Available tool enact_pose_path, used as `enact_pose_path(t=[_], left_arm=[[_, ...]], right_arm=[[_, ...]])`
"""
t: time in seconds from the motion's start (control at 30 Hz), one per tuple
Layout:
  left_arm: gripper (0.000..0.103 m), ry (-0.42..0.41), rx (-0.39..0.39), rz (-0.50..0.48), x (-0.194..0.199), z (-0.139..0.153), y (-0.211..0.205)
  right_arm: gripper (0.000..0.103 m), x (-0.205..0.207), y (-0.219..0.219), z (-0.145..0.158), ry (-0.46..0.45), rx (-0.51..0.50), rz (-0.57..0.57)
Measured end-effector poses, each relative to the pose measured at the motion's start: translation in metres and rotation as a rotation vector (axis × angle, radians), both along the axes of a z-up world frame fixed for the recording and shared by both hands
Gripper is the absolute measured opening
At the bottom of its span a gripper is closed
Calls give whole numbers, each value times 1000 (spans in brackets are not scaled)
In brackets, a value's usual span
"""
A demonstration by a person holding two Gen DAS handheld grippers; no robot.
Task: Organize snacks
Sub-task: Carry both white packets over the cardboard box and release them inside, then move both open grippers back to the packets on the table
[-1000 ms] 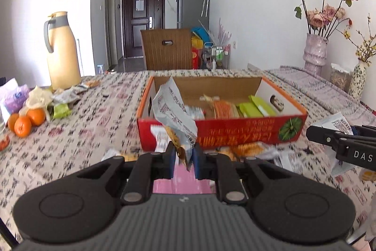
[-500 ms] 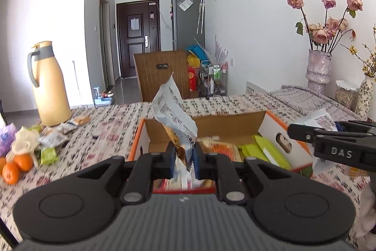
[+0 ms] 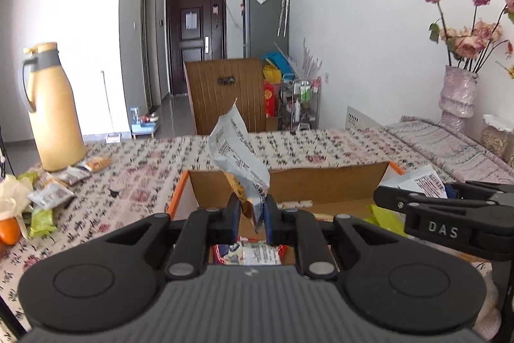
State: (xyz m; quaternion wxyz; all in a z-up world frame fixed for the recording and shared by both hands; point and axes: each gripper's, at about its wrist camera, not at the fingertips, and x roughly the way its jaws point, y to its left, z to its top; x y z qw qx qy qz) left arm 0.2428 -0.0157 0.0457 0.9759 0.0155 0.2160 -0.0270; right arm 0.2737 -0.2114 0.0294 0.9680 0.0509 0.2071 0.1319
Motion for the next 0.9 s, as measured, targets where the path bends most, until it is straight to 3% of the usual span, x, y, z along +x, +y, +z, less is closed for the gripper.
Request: enact_pose_path(t=[0.17,0.4,0.5,0.57,0.67,0.73,0.9], left_arm=[[15,61,2,10,16,-19,3],[17,79,3,2,16,-28,3],[44,70,-1,17,15,-27,4],[74,53,1,28,12,-25,4],[100,16,7,50,7,-22,4],[103,-3,6,58,4,-19,4],[103,0,4,68,5,-18,5]], right_arm=[[45,9,-3,-16,55,9,6],[45,8,5,-26,87,-32,-10],[52,6,4,-24,78,-33,-23],[74,4,1,-22,67,-28,-37],[98,0,-4,-19,44,-12,-58],[103,-1,-7,-17,36,2,-65],[103,0,-9,-17,31,12,-71]])
